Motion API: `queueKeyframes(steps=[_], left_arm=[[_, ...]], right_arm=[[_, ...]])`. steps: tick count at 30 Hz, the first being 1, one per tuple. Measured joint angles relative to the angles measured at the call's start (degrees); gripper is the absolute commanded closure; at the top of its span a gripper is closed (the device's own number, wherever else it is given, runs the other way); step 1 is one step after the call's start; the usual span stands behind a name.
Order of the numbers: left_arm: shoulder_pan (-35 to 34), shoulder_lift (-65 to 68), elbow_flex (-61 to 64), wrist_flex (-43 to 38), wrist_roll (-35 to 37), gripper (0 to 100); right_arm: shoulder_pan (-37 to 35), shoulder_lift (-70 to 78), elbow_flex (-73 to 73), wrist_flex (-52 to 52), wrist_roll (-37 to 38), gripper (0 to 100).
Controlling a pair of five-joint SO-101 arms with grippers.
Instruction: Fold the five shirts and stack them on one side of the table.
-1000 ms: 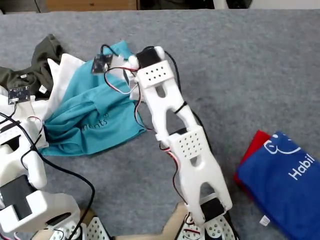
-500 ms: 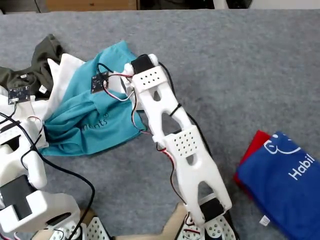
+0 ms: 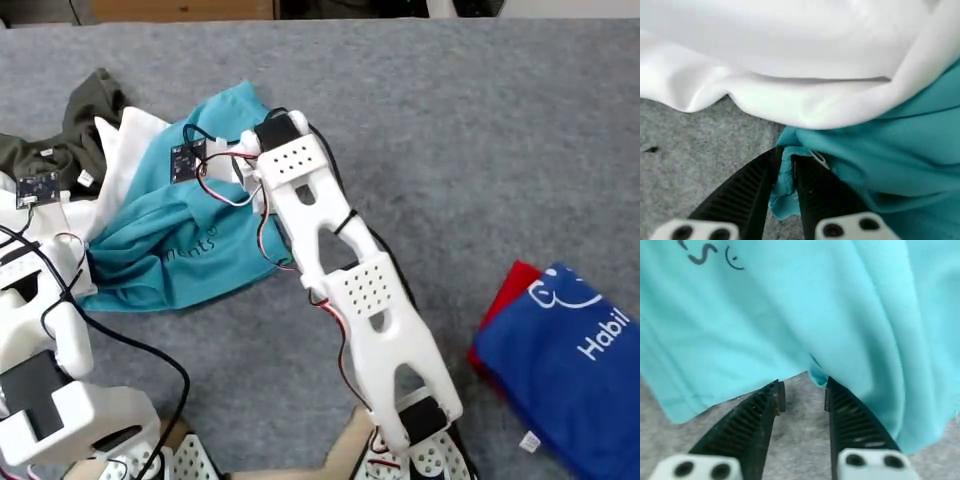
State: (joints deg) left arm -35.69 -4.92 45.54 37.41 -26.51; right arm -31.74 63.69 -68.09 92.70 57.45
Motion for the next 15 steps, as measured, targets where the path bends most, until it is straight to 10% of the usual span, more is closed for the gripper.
queueKeyframes(steps=[15], left_arm=[[0.0,0.0,0.0,0.0,0.0,98]], right_arm=[[0.0,-0.35,-1.93,8.18,4.4,84.6]])
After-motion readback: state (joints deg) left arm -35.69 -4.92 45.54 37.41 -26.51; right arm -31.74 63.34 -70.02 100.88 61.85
